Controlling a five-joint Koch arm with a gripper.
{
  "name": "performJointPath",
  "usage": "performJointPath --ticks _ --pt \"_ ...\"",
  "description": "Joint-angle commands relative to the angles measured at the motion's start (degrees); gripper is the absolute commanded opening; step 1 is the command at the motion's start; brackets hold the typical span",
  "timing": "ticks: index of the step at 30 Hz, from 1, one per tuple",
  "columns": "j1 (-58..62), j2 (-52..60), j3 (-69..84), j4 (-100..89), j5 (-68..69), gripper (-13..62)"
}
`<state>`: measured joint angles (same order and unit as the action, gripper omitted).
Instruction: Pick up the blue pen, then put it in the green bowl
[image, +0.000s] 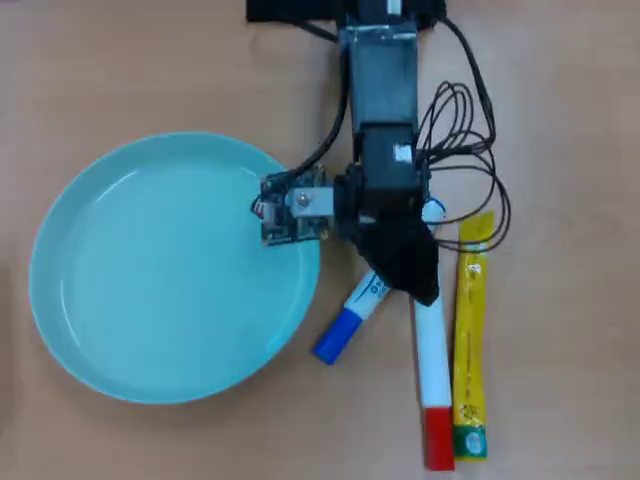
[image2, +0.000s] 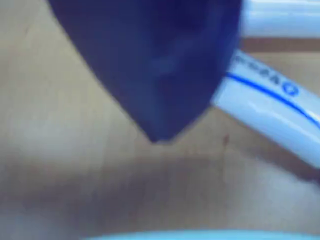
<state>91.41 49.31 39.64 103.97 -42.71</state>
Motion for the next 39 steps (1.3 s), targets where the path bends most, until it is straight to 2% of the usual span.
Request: performJointPath --ticks 1,10,20,29,33,36,39 --pt "0.18 -0.09 -5.45 4.48 -0.26 57.2" --pt "0.79 -1.76 -6.06 3.25 6.68 57.1" --pt "0.26 -7.65 -9.67 3.16 6.68 57.1" --pt "-0.88 -8.53 -9.32 3.25 5.19 56.4" --pt "-0.88 -8.53 -9.05 3.34 5.54 49.0" --pt "-1.05 -8.53 -9.05 3.43 5.27 38.1" --pt "-1.67 -8.53 -9.05 3.43 5.27 24.2"
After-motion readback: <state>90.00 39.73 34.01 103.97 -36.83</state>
